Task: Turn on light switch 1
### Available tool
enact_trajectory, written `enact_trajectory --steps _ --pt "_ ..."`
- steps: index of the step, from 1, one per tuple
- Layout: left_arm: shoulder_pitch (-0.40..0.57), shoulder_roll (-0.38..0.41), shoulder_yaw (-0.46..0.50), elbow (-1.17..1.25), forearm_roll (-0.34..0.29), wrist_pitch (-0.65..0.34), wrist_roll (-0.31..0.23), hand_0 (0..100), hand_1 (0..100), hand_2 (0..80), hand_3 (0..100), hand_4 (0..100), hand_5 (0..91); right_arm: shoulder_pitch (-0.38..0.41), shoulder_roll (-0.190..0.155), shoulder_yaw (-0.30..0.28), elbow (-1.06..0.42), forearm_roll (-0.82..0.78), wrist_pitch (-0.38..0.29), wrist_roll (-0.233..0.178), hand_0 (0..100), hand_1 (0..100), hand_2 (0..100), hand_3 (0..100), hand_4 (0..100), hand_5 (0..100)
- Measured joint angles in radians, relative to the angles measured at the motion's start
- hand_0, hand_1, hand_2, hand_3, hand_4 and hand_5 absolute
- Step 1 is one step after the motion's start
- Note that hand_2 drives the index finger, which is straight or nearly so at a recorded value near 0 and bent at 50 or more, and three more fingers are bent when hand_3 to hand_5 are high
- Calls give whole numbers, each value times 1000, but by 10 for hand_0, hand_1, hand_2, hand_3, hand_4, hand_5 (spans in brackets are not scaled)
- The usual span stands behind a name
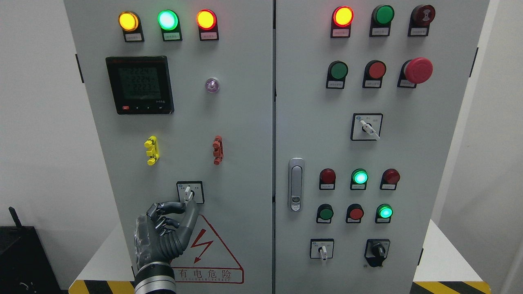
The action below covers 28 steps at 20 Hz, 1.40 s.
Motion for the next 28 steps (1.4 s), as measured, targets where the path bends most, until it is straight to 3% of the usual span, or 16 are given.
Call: enact_trajectory --steps 28 --pt "-31 5 1 3 -3 58 0 115 668 585 700 838 760 0 0 0 0 0 0 0 0 0 0 0 0 0"
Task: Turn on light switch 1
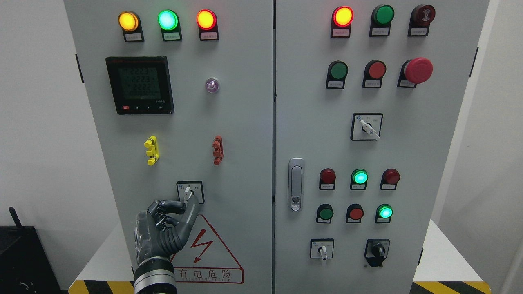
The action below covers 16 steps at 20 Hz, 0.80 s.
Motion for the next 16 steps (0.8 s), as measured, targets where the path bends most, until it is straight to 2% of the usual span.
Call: enact_trajectory --steps 16 --pt "-14 1 -1 4 -1 24 0 111 663 601 716 846 769 0 0 0 0 0 0 0 0 0 0 0 0 0"
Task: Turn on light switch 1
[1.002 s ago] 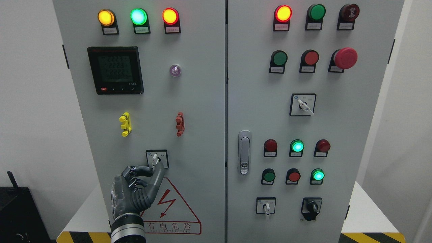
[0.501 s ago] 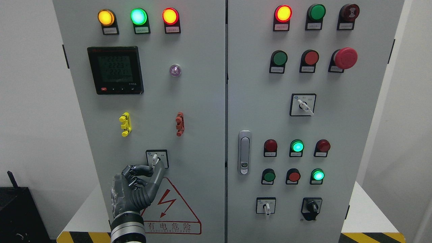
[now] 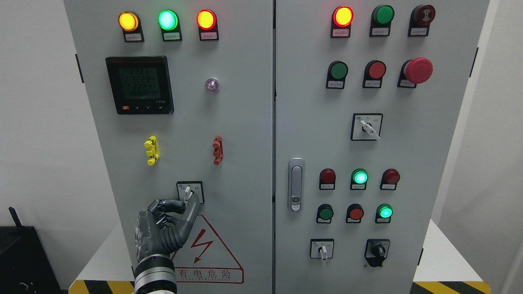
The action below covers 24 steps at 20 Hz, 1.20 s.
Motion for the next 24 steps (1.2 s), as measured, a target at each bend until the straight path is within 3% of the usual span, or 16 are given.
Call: enact_trajectory --steps 24 --pt "-8 0 -1 2 -4 14 0 147 649 619 740 860 779 0 0 0 0 0 0 0 0 0 0 0 0 0"
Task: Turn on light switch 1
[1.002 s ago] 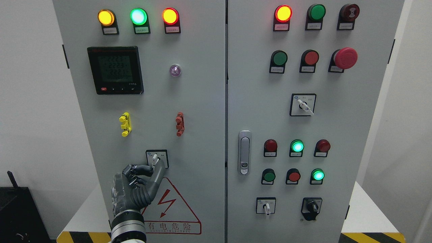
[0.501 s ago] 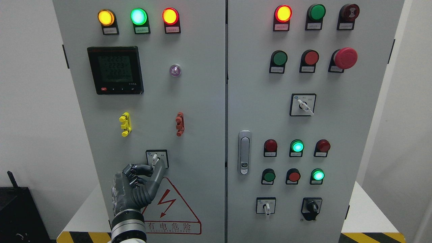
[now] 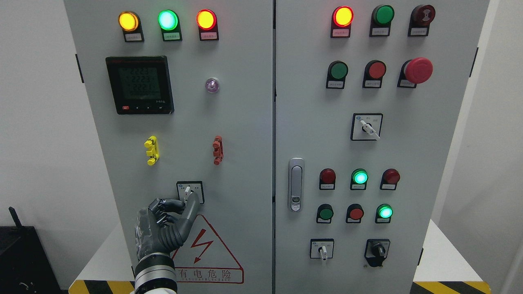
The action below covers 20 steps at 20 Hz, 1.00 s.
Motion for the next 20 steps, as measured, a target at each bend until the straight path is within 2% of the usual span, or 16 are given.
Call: enact_trajectory --steps 13,20 --pt "-6 1 1 4 -2 0 0 160 642 625 749 862 785 0 0 0 0 0 0 0 0 0 0 0 0 0" --pt "-12 3 2 5 -4 7 0 212 643 628 755 864 793 0 0 0 0 0 0 0 0 0 0 0 0 0"
